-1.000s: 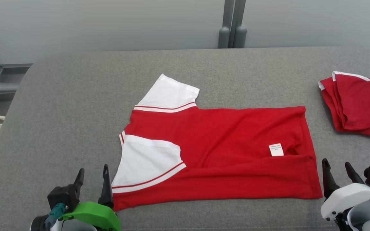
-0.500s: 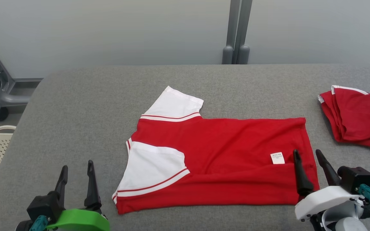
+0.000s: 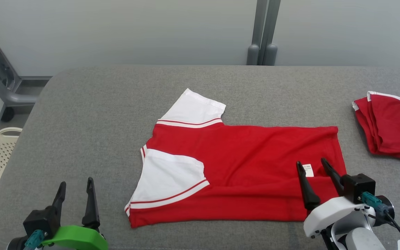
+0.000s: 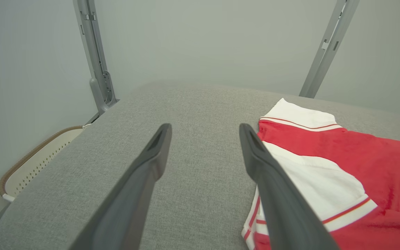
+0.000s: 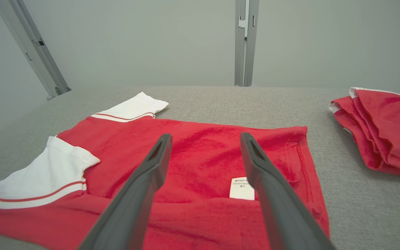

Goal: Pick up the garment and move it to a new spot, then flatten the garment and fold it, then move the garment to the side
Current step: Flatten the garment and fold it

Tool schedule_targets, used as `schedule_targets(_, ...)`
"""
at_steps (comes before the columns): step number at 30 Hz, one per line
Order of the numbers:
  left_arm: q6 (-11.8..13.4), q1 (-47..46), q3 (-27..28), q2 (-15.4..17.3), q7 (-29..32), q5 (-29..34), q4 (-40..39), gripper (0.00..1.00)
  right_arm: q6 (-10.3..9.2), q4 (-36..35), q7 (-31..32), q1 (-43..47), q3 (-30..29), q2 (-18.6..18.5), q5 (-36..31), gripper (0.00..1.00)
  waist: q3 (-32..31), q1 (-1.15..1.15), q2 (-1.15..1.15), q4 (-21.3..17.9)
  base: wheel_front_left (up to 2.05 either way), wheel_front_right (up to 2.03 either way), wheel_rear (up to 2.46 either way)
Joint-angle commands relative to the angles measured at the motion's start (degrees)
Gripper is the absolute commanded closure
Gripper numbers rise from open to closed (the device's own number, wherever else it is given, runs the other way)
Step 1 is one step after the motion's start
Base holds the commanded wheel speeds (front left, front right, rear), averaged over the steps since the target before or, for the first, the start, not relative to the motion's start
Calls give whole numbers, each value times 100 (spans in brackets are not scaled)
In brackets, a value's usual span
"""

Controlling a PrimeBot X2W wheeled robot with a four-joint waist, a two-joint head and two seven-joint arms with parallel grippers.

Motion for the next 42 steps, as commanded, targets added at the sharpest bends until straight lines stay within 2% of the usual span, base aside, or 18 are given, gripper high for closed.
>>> schedule_targets(1, -52, -98, 28, -31, -18, -20, 76, 0, -7, 59, -53, -68, -13, -17, -43, 0, 16, 0, 0, 13, 0, 0, 0)
schedule_targets(6, -182, -199, -7, -98, -18, 23, 232, 0, -7, 162, -106, -107, -71, -16, -75, 0, 39, 0, 0, 9, 0, 0, 0)
schedule_targets(24, -228, -326, -36, -144, -18, 214, 491, 0, -7, 216, 77, -177, 34, -17, 44, 0, 156, 0, 0, -81, 0, 0, 0)
schedule_targets(29, -400, -659, -217, -111, 110, 264, 599, 0, -7, 186, 348, -313, -12, -17, -27, 0, 355, 0, 0, -85, 0, 0, 0)
schedule_targets(34, -590, -1483, -434, -87, 634, 308, 746, 0, -7, 82, 1127, -814, 60, -112, -147, 0, 783, 0, 0, -164, 0, 0, 0)
schedule_targets(42, -843, -3335, -841, 46, 1822, 596, 1412, 0, -8, -117, 3062, -2108, 633, -927, 364, 0, 1544, 0, 0, -454, 0, 0, 0)
